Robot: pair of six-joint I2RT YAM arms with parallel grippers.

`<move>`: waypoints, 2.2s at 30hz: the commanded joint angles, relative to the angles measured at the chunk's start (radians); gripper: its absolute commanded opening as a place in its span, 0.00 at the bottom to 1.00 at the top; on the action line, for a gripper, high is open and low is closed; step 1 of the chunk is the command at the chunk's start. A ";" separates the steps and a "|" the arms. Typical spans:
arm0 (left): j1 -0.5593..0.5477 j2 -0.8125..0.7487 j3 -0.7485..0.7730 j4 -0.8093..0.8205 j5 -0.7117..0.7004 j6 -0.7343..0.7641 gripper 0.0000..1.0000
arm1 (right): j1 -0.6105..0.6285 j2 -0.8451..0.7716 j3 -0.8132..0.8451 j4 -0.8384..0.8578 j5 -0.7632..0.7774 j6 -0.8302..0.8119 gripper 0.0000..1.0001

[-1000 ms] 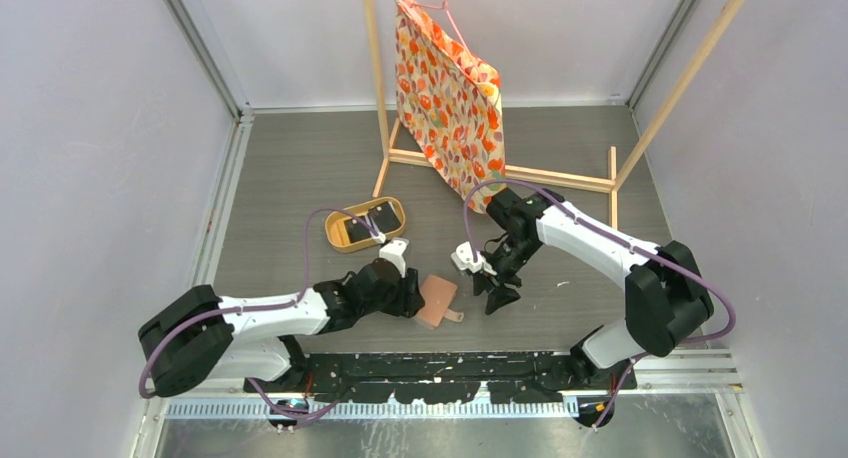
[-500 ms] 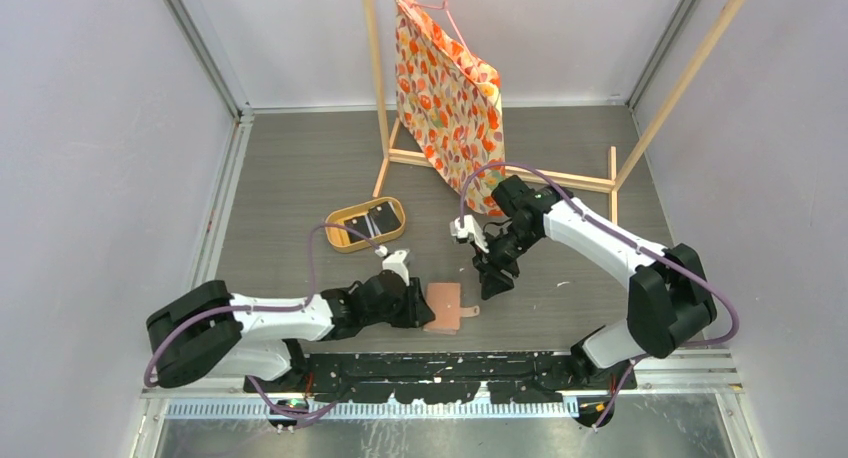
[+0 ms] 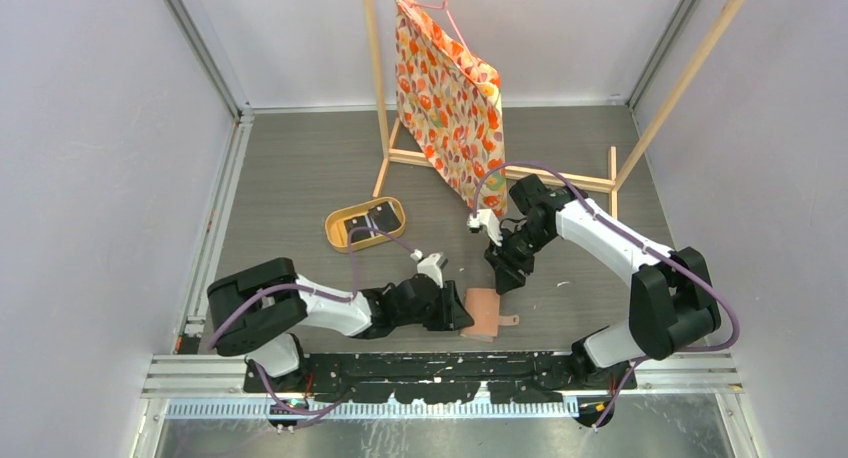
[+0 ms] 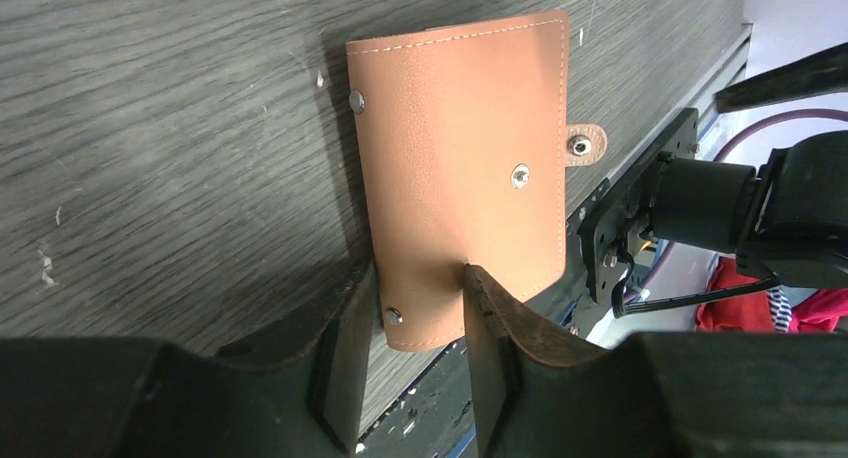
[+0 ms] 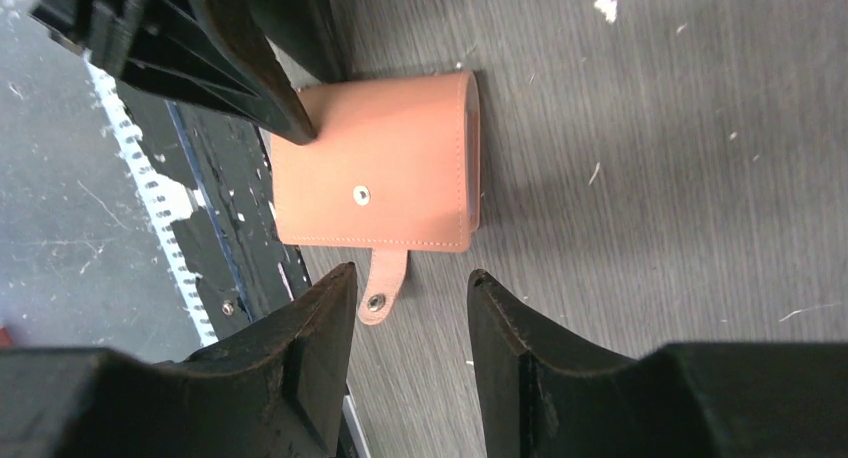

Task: Put the credit cards into the card holder
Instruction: Adjust the card holder at the center of the board.

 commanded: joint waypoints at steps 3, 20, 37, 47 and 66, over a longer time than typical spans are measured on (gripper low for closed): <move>-0.004 -0.155 -0.030 -0.115 -0.092 0.112 0.46 | 0.000 -0.025 -0.010 -0.059 0.046 -0.059 0.51; 0.218 -0.213 0.008 -0.004 0.637 1.221 0.77 | -0.139 -0.059 0.075 -0.254 -0.090 -0.246 0.49; 0.310 0.169 0.353 -0.254 0.929 1.465 0.74 | -0.148 -0.054 0.078 -0.299 -0.100 -0.300 0.49; 0.313 0.272 0.440 -0.300 0.902 1.482 0.71 | -0.150 -0.056 0.080 -0.311 -0.106 -0.312 0.49; 0.310 0.232 0.284 -0.094 0.752 1.235 0.02 | -0.152 -0.047 0.083 -0.318 -0.112 -0.314 0.49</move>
